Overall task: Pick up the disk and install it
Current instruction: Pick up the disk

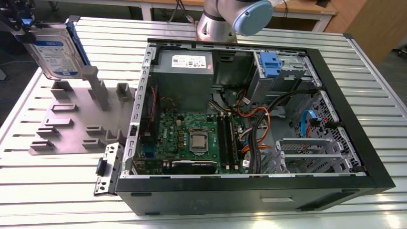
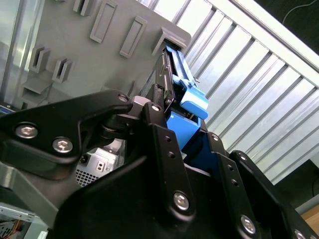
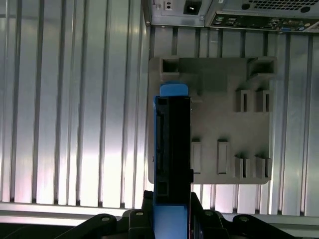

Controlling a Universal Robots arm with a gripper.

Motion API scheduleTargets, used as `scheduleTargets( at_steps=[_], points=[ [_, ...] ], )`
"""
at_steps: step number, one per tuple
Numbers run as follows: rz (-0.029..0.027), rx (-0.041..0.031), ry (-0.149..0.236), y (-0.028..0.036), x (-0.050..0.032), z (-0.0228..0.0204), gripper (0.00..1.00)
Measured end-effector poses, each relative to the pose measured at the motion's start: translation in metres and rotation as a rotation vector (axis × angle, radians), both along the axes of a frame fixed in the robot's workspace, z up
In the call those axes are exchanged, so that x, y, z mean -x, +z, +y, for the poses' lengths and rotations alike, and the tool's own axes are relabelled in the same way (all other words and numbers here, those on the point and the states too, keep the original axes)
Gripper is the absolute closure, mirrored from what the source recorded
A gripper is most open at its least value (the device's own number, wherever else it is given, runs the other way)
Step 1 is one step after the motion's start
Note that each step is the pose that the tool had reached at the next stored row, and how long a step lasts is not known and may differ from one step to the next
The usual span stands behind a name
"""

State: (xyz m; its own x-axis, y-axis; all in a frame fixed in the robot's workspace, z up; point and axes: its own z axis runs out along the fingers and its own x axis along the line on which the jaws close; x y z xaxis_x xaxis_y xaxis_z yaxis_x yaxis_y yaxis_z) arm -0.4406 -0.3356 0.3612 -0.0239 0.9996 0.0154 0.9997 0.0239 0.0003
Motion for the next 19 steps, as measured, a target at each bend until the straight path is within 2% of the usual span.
scheduleTargets(
  at_steps=[4, 13, 19],
  points=[
    [-0.0002, -0.0001, 0.0, 0.0043, 0.0, 0.0, 0.64],
    [0.0, 0.0001, 0.0, 0.005, 0.0, 0.0, 0.64],
    [0.0, 0.0007, 0.0, 0.0091, -0.0001, 0.0, 0.64]
  ],
)
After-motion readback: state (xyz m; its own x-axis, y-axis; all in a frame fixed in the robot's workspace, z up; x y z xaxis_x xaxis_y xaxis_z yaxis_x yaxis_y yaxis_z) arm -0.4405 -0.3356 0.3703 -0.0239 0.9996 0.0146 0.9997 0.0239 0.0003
